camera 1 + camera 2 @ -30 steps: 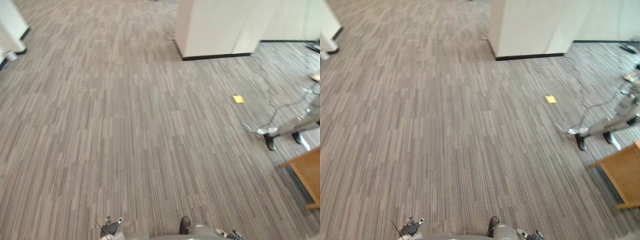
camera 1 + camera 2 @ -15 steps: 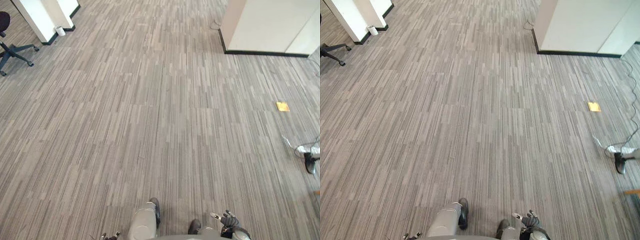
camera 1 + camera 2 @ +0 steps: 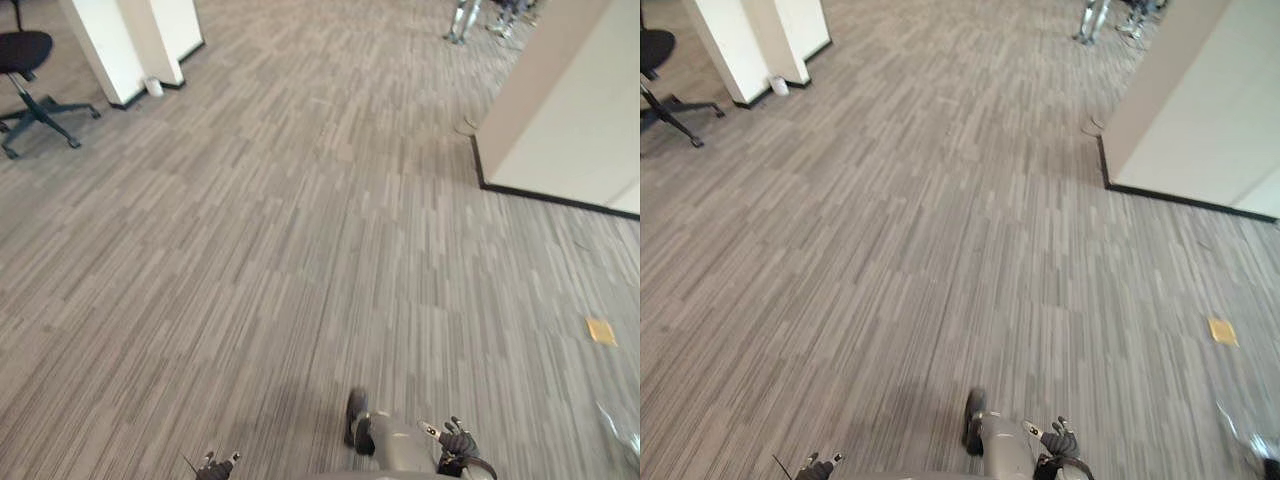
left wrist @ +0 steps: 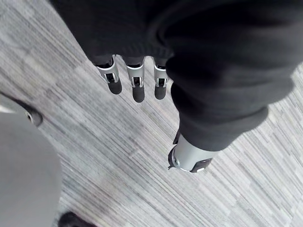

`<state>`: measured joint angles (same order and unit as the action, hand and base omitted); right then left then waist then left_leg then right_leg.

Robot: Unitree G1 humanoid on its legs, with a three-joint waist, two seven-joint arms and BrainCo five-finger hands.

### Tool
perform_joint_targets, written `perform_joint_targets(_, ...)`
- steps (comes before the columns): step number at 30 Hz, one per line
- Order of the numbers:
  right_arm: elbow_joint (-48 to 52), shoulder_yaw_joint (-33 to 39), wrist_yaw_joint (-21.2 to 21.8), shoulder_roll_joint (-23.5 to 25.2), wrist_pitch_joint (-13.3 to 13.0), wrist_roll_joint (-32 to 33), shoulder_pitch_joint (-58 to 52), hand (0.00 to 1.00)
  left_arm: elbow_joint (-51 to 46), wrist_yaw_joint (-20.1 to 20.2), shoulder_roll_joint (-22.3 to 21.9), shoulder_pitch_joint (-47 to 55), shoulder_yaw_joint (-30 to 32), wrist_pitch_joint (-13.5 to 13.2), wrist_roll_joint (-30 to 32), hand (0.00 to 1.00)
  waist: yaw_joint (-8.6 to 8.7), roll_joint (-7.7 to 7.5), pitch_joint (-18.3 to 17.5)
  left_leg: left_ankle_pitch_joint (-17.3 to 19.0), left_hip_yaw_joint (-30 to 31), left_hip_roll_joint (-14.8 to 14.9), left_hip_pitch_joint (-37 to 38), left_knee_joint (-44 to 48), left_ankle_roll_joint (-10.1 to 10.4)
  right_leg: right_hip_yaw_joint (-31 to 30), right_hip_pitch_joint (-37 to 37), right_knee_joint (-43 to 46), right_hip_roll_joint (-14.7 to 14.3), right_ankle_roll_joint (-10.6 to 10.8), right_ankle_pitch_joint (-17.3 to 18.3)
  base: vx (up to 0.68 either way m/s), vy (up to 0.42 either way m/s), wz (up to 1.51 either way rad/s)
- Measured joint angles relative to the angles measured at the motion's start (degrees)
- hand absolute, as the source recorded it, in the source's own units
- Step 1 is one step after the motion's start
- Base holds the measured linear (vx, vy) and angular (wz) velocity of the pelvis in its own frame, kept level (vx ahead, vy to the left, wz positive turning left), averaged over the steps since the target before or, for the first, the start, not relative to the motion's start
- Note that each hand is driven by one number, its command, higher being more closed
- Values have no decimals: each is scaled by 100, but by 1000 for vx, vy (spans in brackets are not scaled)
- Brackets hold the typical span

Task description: Organize washtable

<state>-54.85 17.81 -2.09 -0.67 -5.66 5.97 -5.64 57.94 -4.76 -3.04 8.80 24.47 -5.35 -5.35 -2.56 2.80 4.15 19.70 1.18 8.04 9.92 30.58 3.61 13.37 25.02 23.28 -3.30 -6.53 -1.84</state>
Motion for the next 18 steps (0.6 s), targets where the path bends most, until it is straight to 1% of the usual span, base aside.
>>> perform_joint_targets(1,0,-73,-1,-13,2,-16,13,0,-33,30,-29,-69,50,1,4,0,9,18,22,-503,7,-16,-246,554,-263,29,-125,46,-17,-19,150,800,-143,7)
perform_joint_targets(2,1,-223,3,-90,11,-43,-12,0,-57,40,-103,-123,87,13,5,0,16,71,60,-1946,2,-1,-715,1691,-506,-33,-601,-181,-85,-26,396,779,-163,-25)
perform_joint_targets(3,-13,-314,-13,-146,69,-102,6,0,-150,81,-134,-127,60,10,4,0,-65,84,109,-1960,-111,264,-1177,2729,-584,-204,-1081,-403,-260,-104,512,763,-147,-41)
perform_joint_targets(4,-43,-366,-16,-149,106,-119,17,0,-194,89,-120,-129,32,9,3,0,-115,87,122,-1788,-212,413,-1384,3122,-593,-278,-1323,-503,-325,-138,535,693,-105,-56)
perform_joint_targets(5,-95,-458,-20,-110,122,-157,28,0,-291,91,-80,-129,-7,-1,-23,0,-157,8,158,-1507,-318,520,-1629,3452,-524,-400,-1682,-641,-354,-195,573,729,-104,-52)
perform_joint_targets(6,-246,-512,-27,-12,123,-205,104,0,-461,89,37,-110,-126,-50,-29,0,-170,-200,207,-1186,-295,495,-2110,3493,-440,-577,-2201,-941,-299,-200,581,690,-89,-49)
perform_joint_targets(7,-324,-536,-33,20,136,-209,160,0,-485,90,98,-115,-172,-78,-30,0,-169,-261,225,-1058,-314,491,-2290,3402,-384,-659,-2389,-1067,-283,-185,595,633,-61,-51)
perform_joint_targets(8,-405,-548,-34,75,158,-210,253,0,-523,85,171,-114,-190,-103,-27,0,-170,-366,282,-828,-383,461,-2667,3097,-234,-830,-2739,-1328,-241,-120,724,398,-2,-47)
perform_joint_targets(9,-441,-546,-35,92,163,-210,293,0,-523,82,199,-114,-204,-118,-24,0,-172,-372,279,-748,-429,425,-2830,2888,-128,-913,-2888,-1440,-202,-29,876,491,44,-57)
perform_joint_targets(10,-462,-547,-33,27,177,-215,366,0,-448,58,229,-128,-273,-120,-4,0,-156,-228,318,-666,-468,351,-3160,1969,-5,-980,-3147,-1576,-173,114,1160,365,88,-39)
perform_joint_targets(11,-465,-557,-34,-16,177,-227,373,0,-431,56,226,-129,-316,-115,-2,0,-156,-190,330,-668,-530,276,-3244,1502,-6,-1030,-3205,-1574,-136,146,1266,434,173,-25)
perform_joint_targets(12,-501,-585,-37,-63,183,-283,373,0,-406,44,271,-112,-412,-118,6,0,-161,-175,340,-738,-589,54,-3346,407,10,-1060,-3324,-1526,-21,180,1510,550,281,-9)
perform_joint_targets(13,-532,-611,-34,-90,191,-399,379,0,-378,31,313,-60,-444,-110,78,0,-211,-169,339,-1069,-588,-189,-3380,-753,110,-1143,-3469,-1488,77,248,1734,476,240,-18)
perform_joint_targets(14,-576,-654,-33,-101,189,-433,402,0,-354,21,334,-13,-472,-106,134,0,-280,-162,341,-1363,-580,-244,-3398,-1198,108,-1222,-3502,-1486,115,282,1841,503,268,-52)
perform_joint_targets(15,-682,-725,-28,-112,186,-450,427,0,-265,0,356,57,-489,-56,166,0,-385,-222,312,-1921,-593,-290,-3386,-1323,98,-1429,-3578,-1468,199,349,1998,436,254,-70)
perform_joint_targets(16,-719,-798,-22,-63,186,-481,415,0,-179,-37,366,169,-472,-8,164,0,-468,-331,237,-2210,-645,-412,-3442,-1125,-142,-1583,-3600,-1420,341,390,2144,716,364,-56)
perform_joint_targets(17,-832,-852,1,33,178,-605,424,0,-86,-65,485,243,-478,12,170,0,-437,-482,181,-1803,-724,-546,-3629,-629,-425,-1708,-3552,-1226,499,392,2245,790,370,-21)
perform_joint_targets(18,-979,-821,35,39,189,-663,440,0,57,-66,527,202,-466,23,172,0,-450,-530,177,-1412,-781,-619,-3710,-191,-590,-1883,-3361,-612,584,590,2270,679,310,-2)
